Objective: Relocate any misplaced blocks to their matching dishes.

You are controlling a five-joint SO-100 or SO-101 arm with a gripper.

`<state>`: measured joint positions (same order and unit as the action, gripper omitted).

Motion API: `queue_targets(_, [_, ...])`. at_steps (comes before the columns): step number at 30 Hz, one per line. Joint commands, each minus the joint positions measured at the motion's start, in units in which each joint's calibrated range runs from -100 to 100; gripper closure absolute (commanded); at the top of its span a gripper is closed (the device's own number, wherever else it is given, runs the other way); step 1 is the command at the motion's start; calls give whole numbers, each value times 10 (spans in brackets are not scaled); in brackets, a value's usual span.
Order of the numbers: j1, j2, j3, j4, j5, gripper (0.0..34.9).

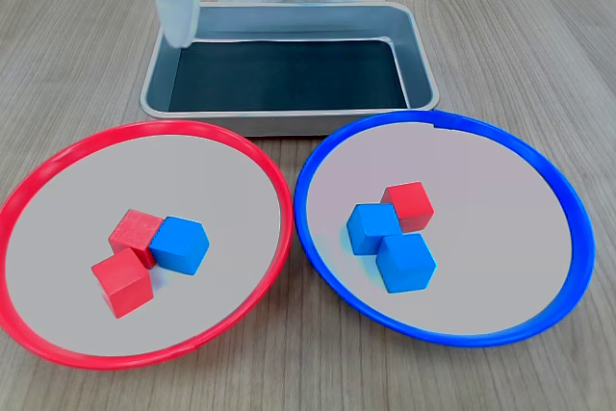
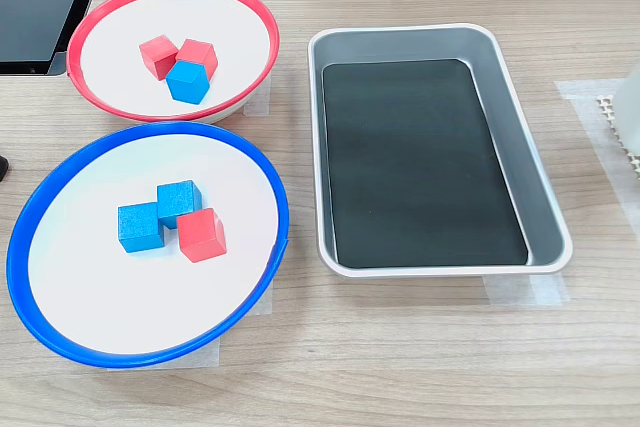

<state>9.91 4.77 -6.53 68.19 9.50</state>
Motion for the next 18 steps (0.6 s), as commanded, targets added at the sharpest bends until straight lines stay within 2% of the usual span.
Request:
queue_targets(1, [11, 86, -140, 31, 13, 322])
queue_targets(4, [14, 159, -237, 64, 17, 295])
queue_targets(8, [14, 255, -355, 88, 7, 282])
queue_targets(12, [17, 332, -449, 89, -15, 276])
queue_targets(18, [20, 392, -499, 80, -45, 230])
